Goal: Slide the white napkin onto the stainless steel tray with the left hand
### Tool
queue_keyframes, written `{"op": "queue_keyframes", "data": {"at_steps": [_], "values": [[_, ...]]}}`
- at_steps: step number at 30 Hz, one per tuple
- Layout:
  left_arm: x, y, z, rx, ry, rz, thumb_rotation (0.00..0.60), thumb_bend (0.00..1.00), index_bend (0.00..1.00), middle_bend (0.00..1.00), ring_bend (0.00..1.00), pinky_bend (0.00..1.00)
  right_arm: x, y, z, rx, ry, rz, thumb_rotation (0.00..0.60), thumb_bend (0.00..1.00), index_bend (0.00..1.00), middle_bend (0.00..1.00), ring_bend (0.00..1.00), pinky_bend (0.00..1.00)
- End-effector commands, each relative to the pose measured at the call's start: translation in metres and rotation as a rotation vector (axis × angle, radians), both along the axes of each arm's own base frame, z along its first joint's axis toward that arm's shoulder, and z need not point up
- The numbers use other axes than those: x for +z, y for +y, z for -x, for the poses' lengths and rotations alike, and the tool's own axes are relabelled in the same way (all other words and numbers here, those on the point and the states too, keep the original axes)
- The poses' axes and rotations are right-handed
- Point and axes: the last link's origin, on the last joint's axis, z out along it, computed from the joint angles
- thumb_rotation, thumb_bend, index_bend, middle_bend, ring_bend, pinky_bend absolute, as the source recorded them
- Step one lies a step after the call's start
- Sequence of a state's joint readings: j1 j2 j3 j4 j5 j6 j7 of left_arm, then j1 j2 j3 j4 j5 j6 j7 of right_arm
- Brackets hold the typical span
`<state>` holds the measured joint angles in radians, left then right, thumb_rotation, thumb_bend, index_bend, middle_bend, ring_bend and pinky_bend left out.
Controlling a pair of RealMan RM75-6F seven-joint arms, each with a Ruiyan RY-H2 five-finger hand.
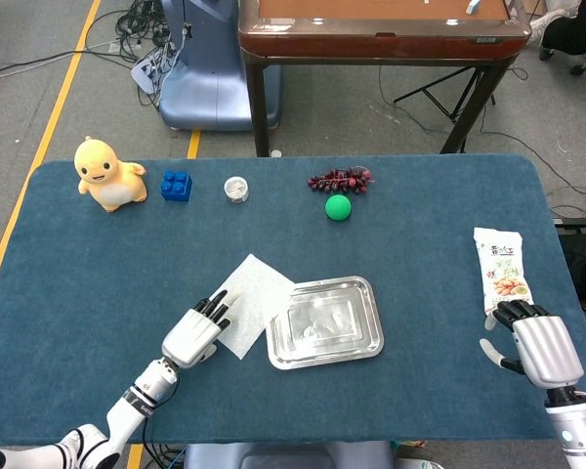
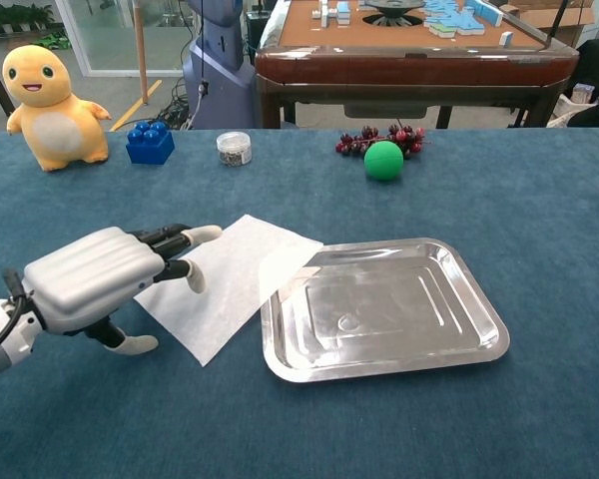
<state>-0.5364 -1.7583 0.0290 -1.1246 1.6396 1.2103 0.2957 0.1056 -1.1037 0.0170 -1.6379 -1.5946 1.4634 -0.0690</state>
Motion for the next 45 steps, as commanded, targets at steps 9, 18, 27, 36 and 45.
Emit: {"op": "queue_keyframes", "data": {"at_steps": [9, 18, 27, 36, 45], "values": [[-0.0048, 0.0012, -0.0001, 0.011, -0.027, -0.015, 0.6, 0.18, 0.3, 0.03, 0.0, 0.26, 0.0004, 0.0, 0.0001, 0.0, -0.002, 0.001, 0.6, 0.26, 0.54, 0.44, 0.35, 0.44], [-0.0053, 0.0017, -0.0013, 0.02, -0.056, -0.022, 0.6, 0.18, 0.3, 0.04, 0.0, 0.26, 0.0002, -0.0001, 0.0001, 0.0, 0.0, 0.001, 0.6, 0.26, 0.54, 0.44, 0.34, 0.44], [-0.0066, 0.0014, -0.0023, 0.022, -0.064, -0.022, 0.6, 0.18, 0.3, 0.04, 0.0, 0.26, -0.0004, -0.0001, 0.0001, 0.0, 0.004, -0.001, 0.6, 0.26, 0.54, 0.44, 0.35, 0.44], [-0.0072, 0.0018, -0.0049, 0.022, -0.08, -0.034, 0.6, 0.18, 0.32, 0.04, 0.0, 0.27, -0.0002, 0.0, 0.0, 0.0, 0.001, -0.001, 0.6, 0.26, 0.54, 0.44, 0.35, 0.44], [-0.0074, 0.0015, -0.0053, 0.022, -0.088, -0.042, 0.6, 0.2, 0.35, 0.05, 0.01, 0.27, -0.0004, -0.0001, 0.0001, 0.0, 0.003, -0.001, 0.6, 0.26, 0.54, 0.44, 0.34, 0.44]]}}
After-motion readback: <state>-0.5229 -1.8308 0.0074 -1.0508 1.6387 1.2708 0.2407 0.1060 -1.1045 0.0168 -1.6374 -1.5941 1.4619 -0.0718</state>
